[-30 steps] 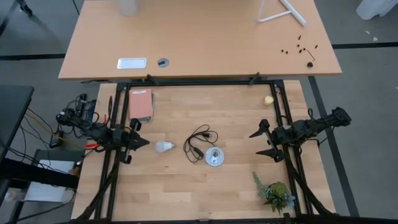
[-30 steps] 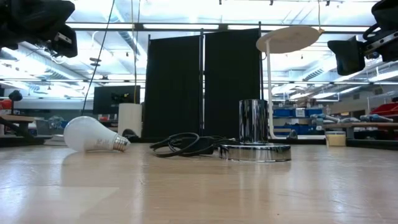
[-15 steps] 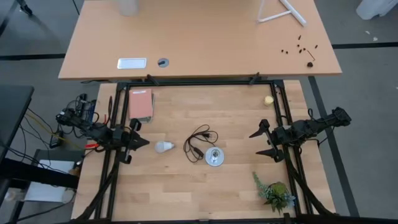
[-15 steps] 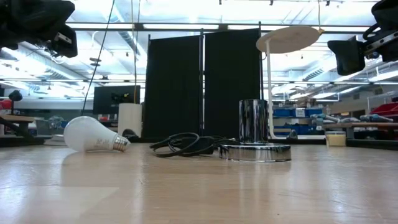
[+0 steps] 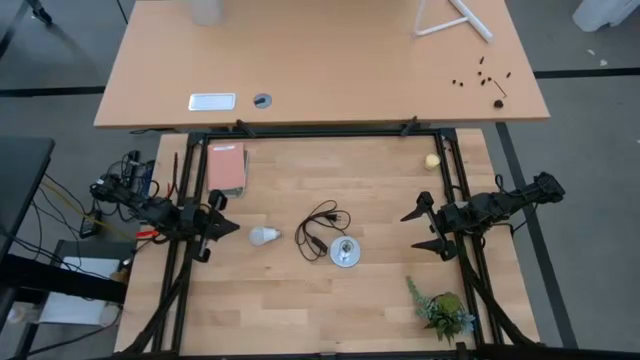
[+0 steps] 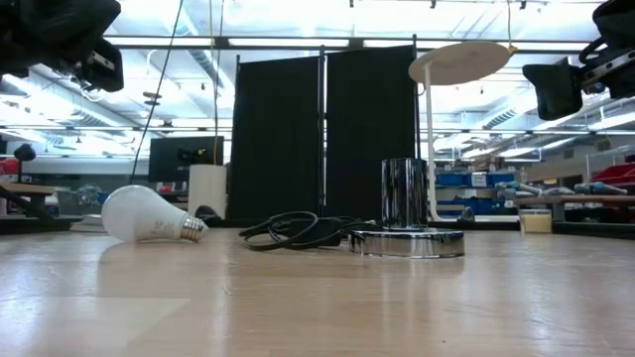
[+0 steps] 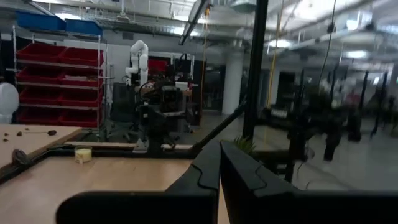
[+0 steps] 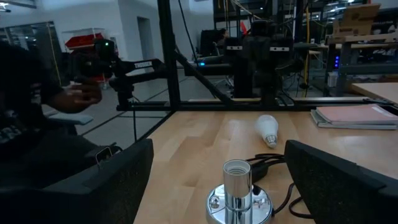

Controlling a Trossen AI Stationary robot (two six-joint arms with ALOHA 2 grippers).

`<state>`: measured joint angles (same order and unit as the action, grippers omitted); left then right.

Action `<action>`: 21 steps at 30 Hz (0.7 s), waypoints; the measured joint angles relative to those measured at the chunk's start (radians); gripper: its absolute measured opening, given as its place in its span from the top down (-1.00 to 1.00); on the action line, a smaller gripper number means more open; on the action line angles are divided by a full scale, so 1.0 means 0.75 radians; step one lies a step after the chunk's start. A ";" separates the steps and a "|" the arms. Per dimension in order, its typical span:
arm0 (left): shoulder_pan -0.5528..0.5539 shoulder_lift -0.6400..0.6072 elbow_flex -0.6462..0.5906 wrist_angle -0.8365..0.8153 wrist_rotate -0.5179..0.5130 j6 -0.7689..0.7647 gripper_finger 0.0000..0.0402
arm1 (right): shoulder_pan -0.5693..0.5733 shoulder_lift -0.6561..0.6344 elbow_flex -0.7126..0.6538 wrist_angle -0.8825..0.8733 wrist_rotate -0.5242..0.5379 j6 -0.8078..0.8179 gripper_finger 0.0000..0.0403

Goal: Screw lightbulb
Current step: Insert the lightbulb into the silver lamp

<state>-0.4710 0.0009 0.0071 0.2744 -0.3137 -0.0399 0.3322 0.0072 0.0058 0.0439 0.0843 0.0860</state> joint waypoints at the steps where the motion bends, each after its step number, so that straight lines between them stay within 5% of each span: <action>1: 0.000 0.000 0.000 -0.002 0.000 -0.035 0.92 | 0.000 0.000 0.000 0.000 0.000 0.000 -0.85; 21: 0.000 0.000 0.000 -0.023 -0.084 -0.092 0.92 | 0.000 0.000 0.000 0.063 0.000 0.000 -0.85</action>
<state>-0.4712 0.0010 0.0070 0.2569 -0.3767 -0.1089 0.3325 0.0072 0.0058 0.0915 0.0843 0.0860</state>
